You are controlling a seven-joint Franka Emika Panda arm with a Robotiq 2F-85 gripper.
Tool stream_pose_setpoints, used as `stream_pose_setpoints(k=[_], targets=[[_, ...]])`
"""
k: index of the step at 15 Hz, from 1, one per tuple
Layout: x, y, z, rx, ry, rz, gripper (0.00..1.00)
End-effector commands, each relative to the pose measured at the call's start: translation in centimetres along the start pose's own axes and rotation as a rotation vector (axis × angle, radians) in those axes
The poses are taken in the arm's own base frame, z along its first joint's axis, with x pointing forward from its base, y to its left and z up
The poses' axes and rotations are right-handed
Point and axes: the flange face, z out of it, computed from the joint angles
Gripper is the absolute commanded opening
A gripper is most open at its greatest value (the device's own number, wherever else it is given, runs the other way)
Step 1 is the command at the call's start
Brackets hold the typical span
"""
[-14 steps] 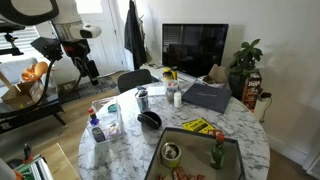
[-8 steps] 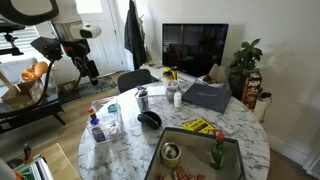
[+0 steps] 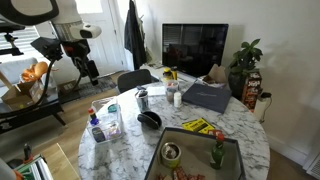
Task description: Put the black pouch on the plastic cup
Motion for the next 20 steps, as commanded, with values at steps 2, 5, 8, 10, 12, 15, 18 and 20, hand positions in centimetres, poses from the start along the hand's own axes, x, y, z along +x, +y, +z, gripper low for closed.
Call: stream_pose_setpoints(k=[2, 5, 8, 10, 12, 15, 18, 20], targets=[[0.0, 0.0, -0.1, 0.000, -0.001, 0.000, 1.00], [3.2, -0.4, 1.0, -0.044, 0.110, 0.079, 1.00], [5.5, -0.1, 3.8, -0.161, 0.103, 0.023, 1.00], [6.3, 1.0, 6.7, -0.249, 0.019, -0.001, 1.00], [7.0, 1.6, 8.9, -0.259, -0.066, -0.022, 1.00], [6.3, 1.7, 8.6, -0.242, -0.037, -0.008, 1.00], [7.1, 1.5, 9.2, -0.240, -0.053, -0.011, 1.00], [7.1, 1.4, 10.7, -0.226, -0.063, -0.056, 1.00]])
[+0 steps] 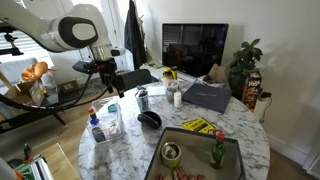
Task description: Put the black pouch on the plastic cup
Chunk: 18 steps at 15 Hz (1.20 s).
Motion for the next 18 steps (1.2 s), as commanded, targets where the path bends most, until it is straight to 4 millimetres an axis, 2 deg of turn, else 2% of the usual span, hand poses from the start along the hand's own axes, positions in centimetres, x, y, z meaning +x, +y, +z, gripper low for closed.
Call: stream_pose_setpoints(k=[1, 3, 5, 9, 10, 12, 17, 18], targets=[[0.3, -0.8, 2.0, 0.018, -0.018, -0.061, 1.00], [1.2, -1.5, 4.1, -0.007, -0.022, -0.063, 1.00], [3.0, -1.1, 5.5, -0.012, 0.013, 0.126, 1.00], [6.2, 0.4, 8.3, -0.065, -0.021, 0.343, 1.00], [4.6, 0.1, 6.7, -0.041, 0.009, 0.263, 1.00], [5.3, 0.4, 7.4, -0.040, -0.003, 0.277, 1.00], [5.3, 0.0, 6.9, -0.038, 0.009, 0.269, 1.00], [6.3, 0.0, 7.7, -0.048, -0.011, 0.399, 1.00]])
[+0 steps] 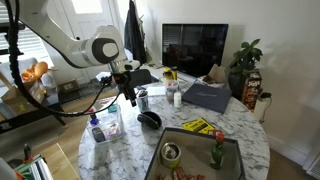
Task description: Put the black pouch on the plastic cup
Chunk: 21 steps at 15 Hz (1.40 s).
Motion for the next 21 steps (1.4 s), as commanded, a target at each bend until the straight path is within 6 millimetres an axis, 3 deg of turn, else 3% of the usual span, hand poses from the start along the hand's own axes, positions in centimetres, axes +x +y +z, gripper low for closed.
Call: stream_pose_setpoints(k=[1, 7, 8, 14, 21], targets=[[1.8, -0.3, 1.4, -0.005, -0.016, 0.188, 1.00], [5.7, 3.7, 4.9, 0.045, -0.058, 0.509, 1.00], [4.9, 3.4, 3.8, 0.024, -0.041, 0.419, 1.00], [5.8, 3.9, 4.8, 0.034, -0.058, 0.487, 1.00], [9.3, 4.0, 8.8, 0.091, -0.181, 0.808, 1.00]])
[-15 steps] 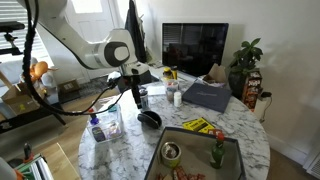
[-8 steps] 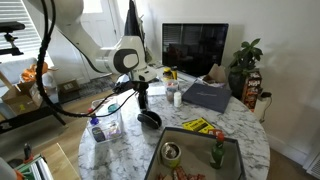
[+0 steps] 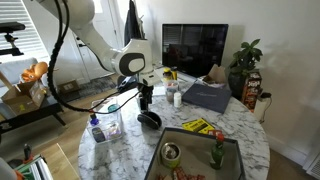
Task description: Put the black pouch on the plastic cup
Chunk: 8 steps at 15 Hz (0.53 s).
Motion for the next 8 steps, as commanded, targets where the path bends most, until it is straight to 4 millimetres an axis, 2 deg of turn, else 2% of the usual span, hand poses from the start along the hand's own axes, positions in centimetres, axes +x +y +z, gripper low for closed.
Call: stream_pose_setpoints(k=[1, 2, 5, 6, 8], targets=[[0.7, -1.4, 2.9, 0.010, -0.108, 0.061, 1.00], [0.7, -0.4, 1.3, 0.004, -0.040, 0.055, 1.00], [0.7, -1.2, 2.8, 0.010, -0.081, 0.062, 1.00], [0.9, -1.5, 2.9, 0.009, -0.069, 0.107, 1.00], [1.4, -2.2, 4.2, -0.027, -0.070, 0.192, 1.00]])
